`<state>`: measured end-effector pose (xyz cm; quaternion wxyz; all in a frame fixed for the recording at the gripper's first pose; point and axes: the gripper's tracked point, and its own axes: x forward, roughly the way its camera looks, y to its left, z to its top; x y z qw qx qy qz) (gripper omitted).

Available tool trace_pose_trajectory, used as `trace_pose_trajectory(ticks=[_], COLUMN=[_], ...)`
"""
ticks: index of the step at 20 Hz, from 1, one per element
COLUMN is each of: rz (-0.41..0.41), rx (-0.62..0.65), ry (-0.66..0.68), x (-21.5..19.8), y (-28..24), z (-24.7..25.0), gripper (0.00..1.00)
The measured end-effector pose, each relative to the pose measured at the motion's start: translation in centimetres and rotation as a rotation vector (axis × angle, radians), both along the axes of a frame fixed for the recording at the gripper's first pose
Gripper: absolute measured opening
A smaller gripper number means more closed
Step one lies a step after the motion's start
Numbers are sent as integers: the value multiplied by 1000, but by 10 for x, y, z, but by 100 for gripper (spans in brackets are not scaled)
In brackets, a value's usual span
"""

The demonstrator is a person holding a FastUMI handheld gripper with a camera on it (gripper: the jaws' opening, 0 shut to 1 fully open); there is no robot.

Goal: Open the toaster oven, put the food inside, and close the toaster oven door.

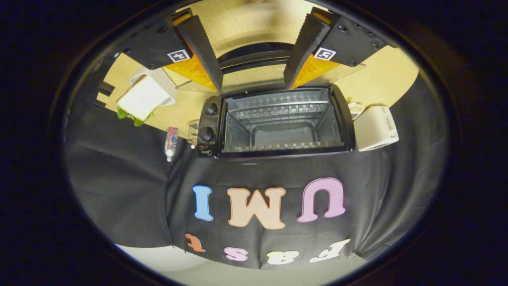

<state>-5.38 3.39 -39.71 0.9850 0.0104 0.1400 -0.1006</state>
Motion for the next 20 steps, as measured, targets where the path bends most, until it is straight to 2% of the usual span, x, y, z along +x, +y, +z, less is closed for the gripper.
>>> trace_pose_trajectory(ticks=[6, 11, 14, 16, 20], rz=[49, 105, 143, 147, 102], rx=[59, 66, 74, 122, 164], ry=[196, 218, 172, 112, 9], x=[-4, 2, 0, -3, -17], y=[5, 8, -3, -16, -68], z=[-59, -53, -32, -11, 25], gripper=[87, 88, 87, 87, 87])
